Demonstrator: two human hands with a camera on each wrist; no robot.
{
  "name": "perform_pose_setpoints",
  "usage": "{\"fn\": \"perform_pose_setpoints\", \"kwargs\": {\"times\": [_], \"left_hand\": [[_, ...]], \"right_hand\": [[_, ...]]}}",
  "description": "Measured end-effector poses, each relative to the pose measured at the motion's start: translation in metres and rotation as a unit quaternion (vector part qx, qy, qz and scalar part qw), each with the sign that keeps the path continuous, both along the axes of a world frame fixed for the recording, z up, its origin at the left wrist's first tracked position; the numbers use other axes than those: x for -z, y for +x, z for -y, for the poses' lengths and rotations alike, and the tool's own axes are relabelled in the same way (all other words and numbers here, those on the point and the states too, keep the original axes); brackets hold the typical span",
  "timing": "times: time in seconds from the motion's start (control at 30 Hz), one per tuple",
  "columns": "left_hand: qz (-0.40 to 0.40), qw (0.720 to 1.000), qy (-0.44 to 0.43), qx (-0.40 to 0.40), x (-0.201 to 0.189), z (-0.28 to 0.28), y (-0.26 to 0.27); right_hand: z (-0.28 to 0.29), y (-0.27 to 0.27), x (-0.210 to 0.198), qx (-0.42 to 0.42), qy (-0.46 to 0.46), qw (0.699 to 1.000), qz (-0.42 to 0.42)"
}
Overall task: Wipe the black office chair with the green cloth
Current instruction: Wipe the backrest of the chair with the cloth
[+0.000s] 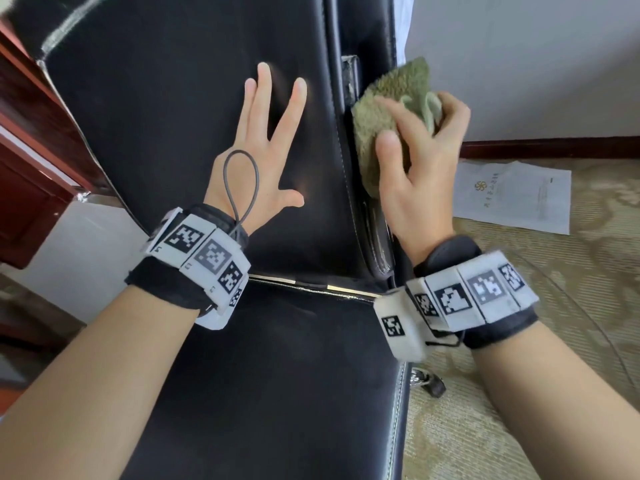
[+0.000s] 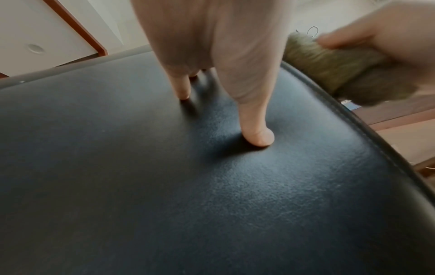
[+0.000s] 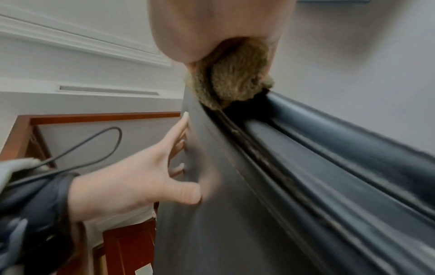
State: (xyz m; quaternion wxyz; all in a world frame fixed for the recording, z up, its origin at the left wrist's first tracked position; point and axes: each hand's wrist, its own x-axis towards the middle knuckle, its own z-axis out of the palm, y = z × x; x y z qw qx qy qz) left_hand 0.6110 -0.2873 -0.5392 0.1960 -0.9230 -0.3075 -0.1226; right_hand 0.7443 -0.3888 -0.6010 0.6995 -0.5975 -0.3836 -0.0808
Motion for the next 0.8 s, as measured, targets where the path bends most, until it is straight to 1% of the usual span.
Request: {"fn": "perform_pose_setpoints", "kwargs": {"times": [0.03,0.1,0.3,0.47,0.5,0.57,0.67,0.73,0.8], "left_hand": [[-0.003,1.0,0.005,-0.002,0.0,0.0,0.0],[-0.009,1.0,0.013,-0.009,0.0,-0.001,0.001],[-0.01,1.0,0.013,-0.015,0.002,-0.003,0.006],[-0.003,1.0,0.008,-0.02,0.002,-0.001,0.006],[-0.002,1.0,0.008,-0.02,0.002,-0.001,0.005],[0.002,1.0,0.004,-0.017,0.002,-0.001,0.005],[0.012,1.0,-0.011,-0.004,0.003,-0.001,0.004],[0.019,1.0,-0.017,0.001,0.003,-0.002,0.004],[0.016,1.0,-0.017,-0.001,0.002,-0.002,0.004]], "right_hand": [[-0.006,0.001,-0.005,-0.005,-0.004,1.0,-0.014],[-0.011,0.0,-0.001,-0.015,-0.024,0.999,-0.034],[0.003,-0.004,0.044,-0.021,-0.087,0.994,-0.06],[0.019,-0.007,0.058,-0.058,-0.16,0.98,-0.104],[0.022,-0.007,0.055,-0.055,-0.155,0.981,-0.105],[0.025,-0.006,0.04,-0.033,-0.111,0.988,-0.1],[0.013,-0.002,0.006,-0.018,-0.047,0.997,-0.057],[0.001,0.002,-0.009,-0.025,-0.051,0.998,-0.027],[-0.005,0.002,-0.008,-0.031,-0.072,0.997,-0.021]]}}
